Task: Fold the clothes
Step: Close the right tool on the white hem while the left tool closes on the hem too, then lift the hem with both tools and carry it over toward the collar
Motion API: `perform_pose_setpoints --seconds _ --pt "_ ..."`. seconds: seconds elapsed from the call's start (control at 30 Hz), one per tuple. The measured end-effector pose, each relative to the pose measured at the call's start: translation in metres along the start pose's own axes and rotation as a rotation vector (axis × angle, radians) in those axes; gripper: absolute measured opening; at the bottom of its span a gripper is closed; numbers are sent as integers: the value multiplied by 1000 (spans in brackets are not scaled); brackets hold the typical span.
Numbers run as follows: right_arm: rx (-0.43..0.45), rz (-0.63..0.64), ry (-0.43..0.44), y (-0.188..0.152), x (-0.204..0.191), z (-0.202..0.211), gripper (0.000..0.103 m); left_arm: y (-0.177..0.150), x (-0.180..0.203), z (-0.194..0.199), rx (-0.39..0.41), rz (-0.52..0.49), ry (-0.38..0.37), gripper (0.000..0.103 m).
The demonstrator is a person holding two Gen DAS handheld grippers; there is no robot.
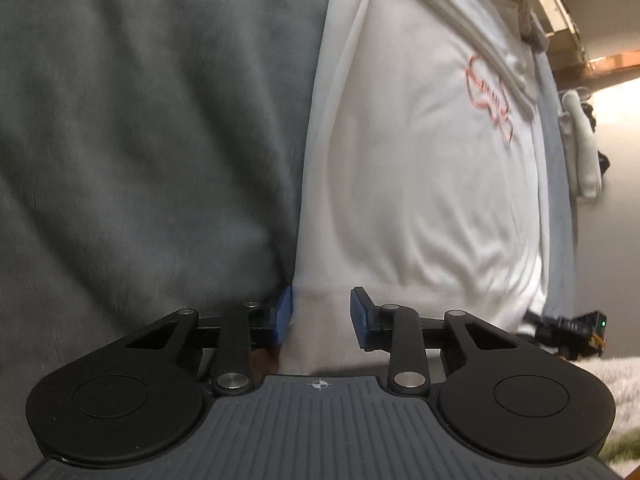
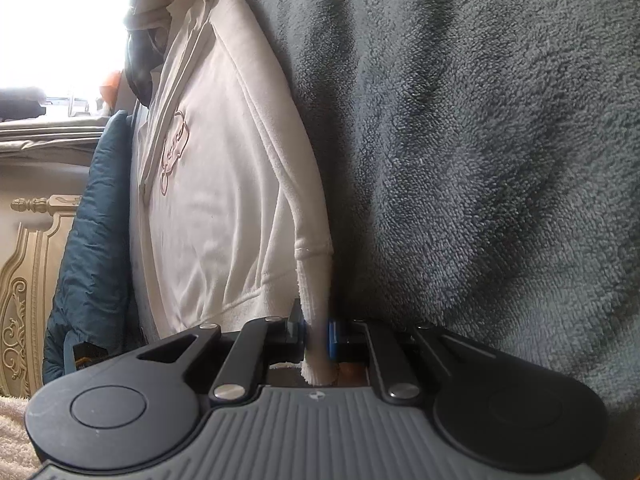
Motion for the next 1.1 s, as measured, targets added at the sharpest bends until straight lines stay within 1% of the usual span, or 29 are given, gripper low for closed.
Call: perform_pose_setpoints --seconds 0.13,0.23,0.3,0.4,0.47,0.53,0.57,0.6,0.67,0.73,0.83,0.93,1.03,1.1 --pt "5 -2 2 0 0 0 10 -17 5 -3 -24 -35 -2 31" --pt "9 -4 5 -1 0 0 10 -21 14 -6 -23 -63 -6 31" --pt "12 -5 7 -1 -1 -1 10 -23 14 -9 -34 -69 8 31" --pt "15 -7 11 -1 -2 -1 10 -31 6 -10 -56 -96 67 31" --pt "16 -10 14 -1 -1 -1 10 -33 6 -12 -57 -98 76 31" --pt "17 -11 17 -1 0 -1 10 -33 7 -13 -43 -106 83 30" --pt "20 -10 16 -1 0 0 10 -33 8 -13 -33 -111 87 18" --pt "26 -6 14 -1 0 0 10 -33 10 -14 -30 -117 92 12" --pt "41 20 7 -3 -3 1 8 -33 12 -14 -26 -144 112 5" --pt "58 47 6 -3 -6 3 6 -33 15 -11 -19 -168 127 4" --pt "86 61 27 -4 -10 10 5 -32 18 -4 2 -176 132 3" --pt "110 83 62 -3 -21 18 5 -29 26 6 51 -179 106 2" --pt "133 107 88 2 -34 26 4 -23 32 19 82 -172 78 2" --pt "154 116 104 8 -43 30 4 -13 39 25 115 -168 68 2"
Point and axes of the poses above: each gripper's, at about its wrist camera, not at the fingertips, and z roughly against the way its jaws point, x to its right, y to its top, the point moved 10 cm from there along -z, roughly the way its jaws point, and after that the axes turned 3 degrees about y, right-handed, at the moved point
